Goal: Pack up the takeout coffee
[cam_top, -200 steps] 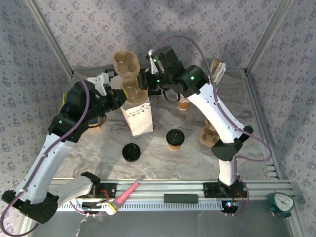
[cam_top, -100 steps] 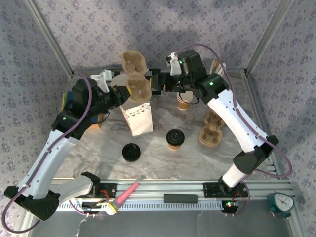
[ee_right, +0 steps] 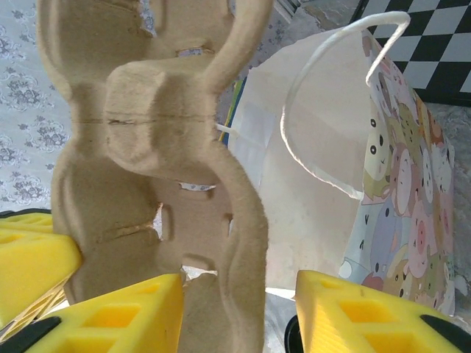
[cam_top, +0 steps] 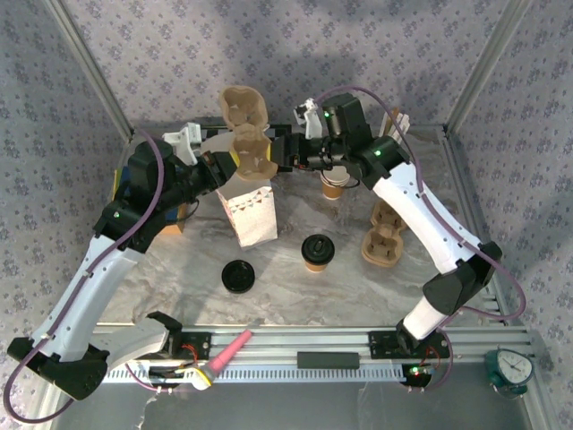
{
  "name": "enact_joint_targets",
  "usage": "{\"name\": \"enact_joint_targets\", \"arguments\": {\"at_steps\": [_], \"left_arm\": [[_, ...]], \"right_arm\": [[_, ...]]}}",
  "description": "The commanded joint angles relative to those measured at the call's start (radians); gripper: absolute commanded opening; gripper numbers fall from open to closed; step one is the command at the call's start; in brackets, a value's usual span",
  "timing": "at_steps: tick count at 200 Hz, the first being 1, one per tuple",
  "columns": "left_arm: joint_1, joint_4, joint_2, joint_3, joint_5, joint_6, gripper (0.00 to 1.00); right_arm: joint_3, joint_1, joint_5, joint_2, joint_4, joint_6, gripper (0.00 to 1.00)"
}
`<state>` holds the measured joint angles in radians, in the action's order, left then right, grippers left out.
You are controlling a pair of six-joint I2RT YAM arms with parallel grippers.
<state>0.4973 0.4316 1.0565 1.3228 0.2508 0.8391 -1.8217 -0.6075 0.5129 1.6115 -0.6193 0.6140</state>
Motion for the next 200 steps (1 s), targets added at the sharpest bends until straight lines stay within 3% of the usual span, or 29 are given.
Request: {"name": "enact_joint_targets", "arguments": {"at_steps": [1,51,80,101,125,136,154,163,200], "left_arm": [[-0.008,-0.055,-0.010,0.020,0.027,0.009,0.10],[-0.010,-0.072,-0.004,0.018,0.034,0.020,0.10],[-0.017,-0.073,0.000,0.012,0.038,0.022,0.10],[-0.022,-0.074,0.005,0.007,0.039,0.022,0.11],[-0.025,-0.074,0.010,0.002,0.041,0.022,0.12],[-0.025,-0.072,0.011,0.001,0.040,0.020,0.18],[-0.026,-0.066,0.014,-0.003,0.039,0.020,0.41],[-0.027,-0.054,0.014,0.002,0.033,0.017,0.47],[-0.031,0.055,0.013,0.060,-0.024,-0.016,0.53]], "right_arm": [[0.026,0.011,0.052,-0.008,0.066,0.043,0.44],[0.074,0.023,0.143,-0.014,0.156,0.098,0.32],[0.081,0.026,0.150,-0.029,0.170,0.103,0.30],[0.083,0.027,0.145,-0.038,0.164,0.096,0.17],[0.086,0.030,0.115,-0.049,0.144,0.079,0.16],[0.084,0.029,0.104,-0.051,0.136,0.073,0.16],[0.078,0.023,0.077,-0.055,0.120,0.058,0.16],[0.071,0.020,0.054,-0.056,0.105,0.046,0.15],[0.031,-0.022,-0.069,-0.047,0.026,-0.042,0.15]]}}
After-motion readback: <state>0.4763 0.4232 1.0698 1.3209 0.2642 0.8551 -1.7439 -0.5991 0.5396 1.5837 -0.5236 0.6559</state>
